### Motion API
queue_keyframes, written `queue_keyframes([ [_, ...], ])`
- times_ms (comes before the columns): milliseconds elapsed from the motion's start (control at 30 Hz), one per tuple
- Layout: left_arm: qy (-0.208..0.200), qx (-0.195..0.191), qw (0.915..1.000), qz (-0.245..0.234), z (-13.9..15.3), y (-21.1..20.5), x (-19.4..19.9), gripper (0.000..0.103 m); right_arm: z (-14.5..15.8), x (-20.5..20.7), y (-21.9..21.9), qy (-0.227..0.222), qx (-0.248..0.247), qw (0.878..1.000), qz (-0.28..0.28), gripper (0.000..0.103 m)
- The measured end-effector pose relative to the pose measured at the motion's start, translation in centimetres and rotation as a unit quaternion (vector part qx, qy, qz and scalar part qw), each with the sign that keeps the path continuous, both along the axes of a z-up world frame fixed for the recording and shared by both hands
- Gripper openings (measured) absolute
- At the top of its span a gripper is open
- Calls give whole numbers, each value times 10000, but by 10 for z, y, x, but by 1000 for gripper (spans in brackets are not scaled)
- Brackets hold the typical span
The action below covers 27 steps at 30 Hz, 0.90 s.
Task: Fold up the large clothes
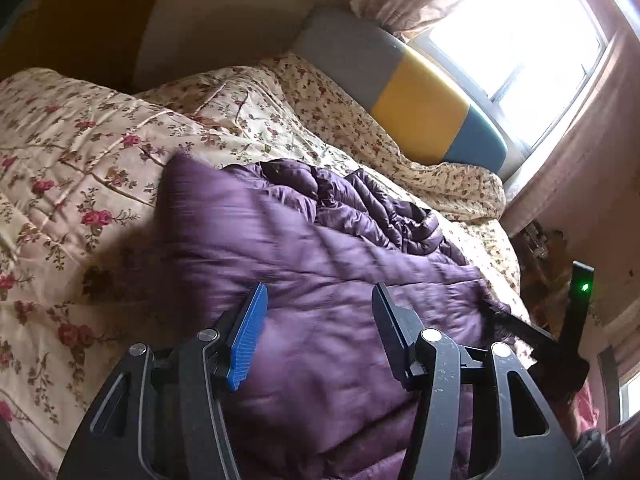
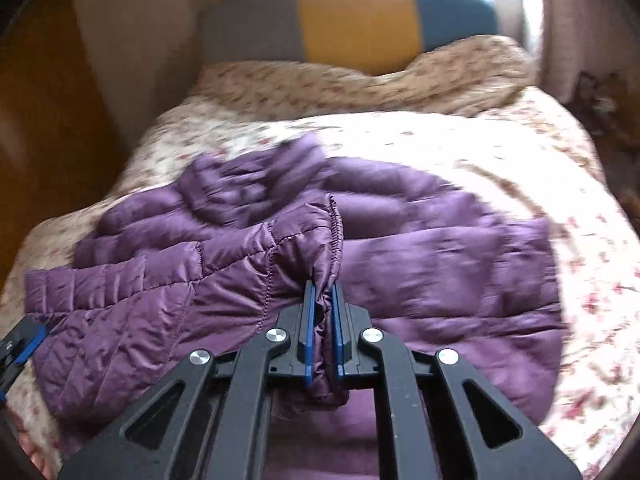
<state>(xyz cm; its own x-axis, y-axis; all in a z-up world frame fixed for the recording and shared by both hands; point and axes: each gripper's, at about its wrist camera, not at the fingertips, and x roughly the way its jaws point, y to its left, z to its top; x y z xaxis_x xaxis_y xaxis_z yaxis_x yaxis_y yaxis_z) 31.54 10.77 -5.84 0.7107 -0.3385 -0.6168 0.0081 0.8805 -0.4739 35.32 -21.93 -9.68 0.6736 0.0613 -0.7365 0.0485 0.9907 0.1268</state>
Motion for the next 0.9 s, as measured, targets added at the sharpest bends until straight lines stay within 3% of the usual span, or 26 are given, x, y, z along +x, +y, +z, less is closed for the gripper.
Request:
queue_keyframes([
  [233,27,279,9995,-144,-10,-22,18,54,-19,-9,-58,287,-299,9952,-891,6],
  [400,298,718,9969,-124,-26,-34,39,54,-33,-23,-77,409,-316,9939,-971,6],
  [500,648,965,9930,-192,-48,-39,50,47,-47,-23,-75,473,-392,9939,-916,7],
  [733,593,1219,9905,-217,-53,-43,48,47,-53,-15,-71,504,-516,9932,-911,9],
  [767,596,1244,9902,-208,-49,-43,47,50,-51,-15,-71,511,-535,9932,-903,12],
  [833,477,1275,9905,-186,-39,-45,43,71,-44,-14,-68,470,-653,9928,-892,21],
  [900,237,1393,9899,-84,-25,-46,36,73,-33,-18,-65,292,-687,9933,-878,37],
])
